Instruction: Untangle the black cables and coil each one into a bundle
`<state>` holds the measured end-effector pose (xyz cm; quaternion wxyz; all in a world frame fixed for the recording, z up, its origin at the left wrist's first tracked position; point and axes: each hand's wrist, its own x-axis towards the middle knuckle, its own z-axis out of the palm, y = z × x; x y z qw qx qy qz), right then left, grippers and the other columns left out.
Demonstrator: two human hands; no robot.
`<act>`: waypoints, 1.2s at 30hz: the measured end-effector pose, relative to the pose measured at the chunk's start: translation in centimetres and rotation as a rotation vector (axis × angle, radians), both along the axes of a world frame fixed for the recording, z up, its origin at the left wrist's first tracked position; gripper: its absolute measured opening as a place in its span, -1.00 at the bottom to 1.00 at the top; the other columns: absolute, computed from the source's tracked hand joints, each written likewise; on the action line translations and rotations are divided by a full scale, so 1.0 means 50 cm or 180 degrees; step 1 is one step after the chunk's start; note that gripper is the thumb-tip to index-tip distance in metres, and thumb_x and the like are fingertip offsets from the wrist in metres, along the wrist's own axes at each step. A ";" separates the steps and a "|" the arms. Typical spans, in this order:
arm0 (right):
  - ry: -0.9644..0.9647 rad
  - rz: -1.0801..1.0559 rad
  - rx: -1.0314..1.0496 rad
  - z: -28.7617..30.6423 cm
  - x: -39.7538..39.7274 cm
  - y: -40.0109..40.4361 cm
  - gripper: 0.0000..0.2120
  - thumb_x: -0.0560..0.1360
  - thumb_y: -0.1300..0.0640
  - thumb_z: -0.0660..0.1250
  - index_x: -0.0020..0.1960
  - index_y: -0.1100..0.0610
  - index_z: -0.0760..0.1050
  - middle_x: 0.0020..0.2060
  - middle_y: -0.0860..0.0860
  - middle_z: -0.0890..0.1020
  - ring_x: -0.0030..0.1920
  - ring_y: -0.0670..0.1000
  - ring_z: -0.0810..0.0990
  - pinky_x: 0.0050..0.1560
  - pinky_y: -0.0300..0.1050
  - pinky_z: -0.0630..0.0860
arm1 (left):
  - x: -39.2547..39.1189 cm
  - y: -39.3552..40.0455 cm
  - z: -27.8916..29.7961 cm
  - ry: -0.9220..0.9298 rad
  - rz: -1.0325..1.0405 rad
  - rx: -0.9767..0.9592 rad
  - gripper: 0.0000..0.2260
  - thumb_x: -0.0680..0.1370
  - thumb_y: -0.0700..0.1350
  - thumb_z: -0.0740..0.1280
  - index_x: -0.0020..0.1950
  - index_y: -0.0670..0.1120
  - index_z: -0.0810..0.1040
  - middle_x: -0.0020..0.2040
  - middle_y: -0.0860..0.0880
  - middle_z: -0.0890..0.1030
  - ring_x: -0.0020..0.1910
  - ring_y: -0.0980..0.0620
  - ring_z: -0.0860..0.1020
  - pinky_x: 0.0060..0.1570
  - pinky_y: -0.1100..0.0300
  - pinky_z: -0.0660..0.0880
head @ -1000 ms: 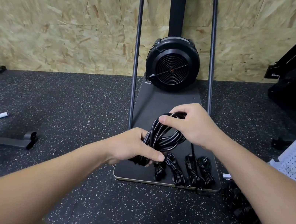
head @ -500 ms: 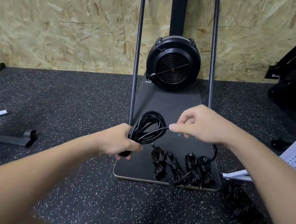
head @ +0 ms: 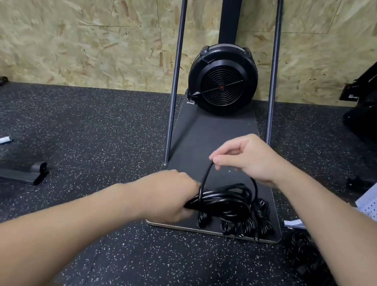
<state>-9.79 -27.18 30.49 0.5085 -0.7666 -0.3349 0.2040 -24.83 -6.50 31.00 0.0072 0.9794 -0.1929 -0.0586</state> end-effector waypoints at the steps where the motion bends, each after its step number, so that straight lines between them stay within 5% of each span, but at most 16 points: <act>1: 0.0206 -0.0067 0.0041 -0.011 0.006 -0.010 -0.92 0.59 0.22 0.56 0.04 0.22 0.79 -0.16 0.17 0.78 -0.19 -0.05 0.65 -0.16 -0.20 0.54 | -0.001 0.004 0.017 -0.0074 -0.0045 -0.0195 -0.86 0.59 0.01 0.37 -0.05 0.09 0.40 -0.09 -0.01 0.68 -0.11 -0.17 0.64 -0.14 0.05 0.49; 4: 0.0399 -0.0135 0.0168 -0.032 0.023 -0.025 -0.90 0.57 0.24 0.57 0.00 0.30 0.76 -0.10 0.30 0.76 -0.14 0.08 0.70 -0.06 -0.07 0.65 | 0.000 0.021 0.056 -0.0206 0.0007 -0.0898 -0.80 0.56 -0.04 0.40 -0.11 0.13 0.37 -0.28 0.10 0.54 -0.30 0.08 0.49 -0.26 0.19 0.34; 6: 0.0324 -0.0140 0.0043 -0.044 0.030 -0.026 -0.88 0.59 0.25 0.55 -0.07 0.31 0.73 -0.18 0.29 0.73 -0.21 0.08 0.59 -0.10 -0.01 0.56 | 0.010 0.042 0.056 -0.0194 0.0320 -0.1334 -0.79 0.54 -0.09 0.45 -0.15 0.07 0.43 -0.32 0.11 0.54 -0.37 0.15 0.46 -0.35 0.28 0.30; 8: 0.0239 -0.0149 -0.0286 -0.053 0.025 -0.026 -0.76 0.65 0.14 0.51 -0.18 0.19 0.73 -0.34 0.12 0.64 -0.32 0.04 0.42 -0.23 -0.08 0.38 | 0.025 0.062 0.047 -0.0098 0.0687 -0.1679 -0.85 0.53 -0.07 0.52 -0.11 0.03 0.56 -0.33 0.12 0.57 -0.41 0.16 0.41 -0.38 0.23 0.32; 11: 0.0163 -0.0060 -0.0605 -0.058 -0.002 -0.013 -0.70 0.73 -0.07 0.38 -0.04 0.04 0.78 -0.27 0.11 0.71 -0.36 0.03 0.38 -0.36 -0.14 0.34 | 0.050 0.084 0.036 0.0164 0.1152 -0.2395 -0.82 0.51 -0.11 0.59 0.07 -0.01 0.69 -0.38 0.10 0.59 -0.48 0.12 0.42 -0.43 0.20 0.37; 16: -0.0973 0.0291 -0.1221 -0.034 -0.072 0.037 -0.64 0.75 0.03 0.30 -0.19 0.01 0.65 -0.34 0.02 0.68 -0.45 -0.15 0.45 -0.27 -0.23 0.43 | 0.077 0.095 0.012 0.0132 0.1676 -0.3181 -0.82 0.46 -0.31 0.49 0.01 -0.11 0.64 -0.34 -0.01 0.63 -0.49 0.00 0.47 -0.47 0.15 0.41; 20: -0.1871 0.0541 -0.1585 -0.011 -0.125 0.074 -0.59 0.72 -0.01 0.28 -0.28 0.11 0.44 -0.41 -0.01 0.52 -0.33 0.00 0.47 -0.16 0.12 0.53 | 0.091 0.099 -0.023 -0.0161 0.1952 -0.2048 -0.86 0.36 -0.12 0.49 -0.13 0.03 0.61 -0.32 0.09 0.65 -0.38 0.05 0.56 -0.34 0.21 0.44; 26: -0.2384 0.0916 -0.1855 0.026 -0.163 0.086 -0.65 0.73 -0.02 0.25 -0.22 -0.01 0.44 -0.35 -0.14 0.45 -0.24 0.00 0.41 -0.08 0.06 0.47 | 0.085 0.049 -0.057 -0.0120 0.1927 -0.0473 -0.90 0.52 -0.02 0.37 -0.10 -0.04 0.58 -0.13 -0.13 0.65 -0.15 -0.27 0.63 -0.14 0.06 0.54; 29: -0.2299 0.0814 -0.1579 0.032 -0.145 0.080 -0.75 0.71 -0.06 0.30 -0.09 -0.05 0.63 -0.22 -0.14 0.62 -0.15 -0.03 0.50 -0.03 0.02 0.50 | 0.076 0.036 -0.071 -0.0116 0.1419 0.0053 -0.83 0.55 0.01 0.37 0.01 -0.07 0.63 -0.02 -0.16 0.71 -0.06 -0.28 0.69 -0.14 0.04 0.53; 33: -0.1730 0.0434 -0.0949 0.034 -0.097 0.053 -0.86 0.59 -0.05 0.55 -0.10 -0.02 0.76 -0.22 -0.20 0.74 -0.15 -0.13 0.66 -0.04 -0.05 0.58 | 0.060 0.010 -0.086 -0.0229 0.0728 0.0362 -0.86 0.56 0.04 0.38 -0.08 -0.02 0.55 -0.09 -0.13 0.71 -0.11 -0.28 0.70 -0.20 0.05 0.51; 36: -0.1071 0.0201 -0.0562 0.022 -0.062 0.032 -0.78 0.41 -0.05 0.72 -0.24 0.03 0.74 -0.33 0.01 0.74 -0.29 0.13 0.65 -0.21 0.01 0.49 | 0.055 0.015 -0.095 -0.0266 0.0366 0.0124 -0.79 0.54 0.10 0.42 -0.08 -0.04 0.60 -0.18 -0.10 0.68 -0.19 -0.26 0.65 -0.18 0.01 0.61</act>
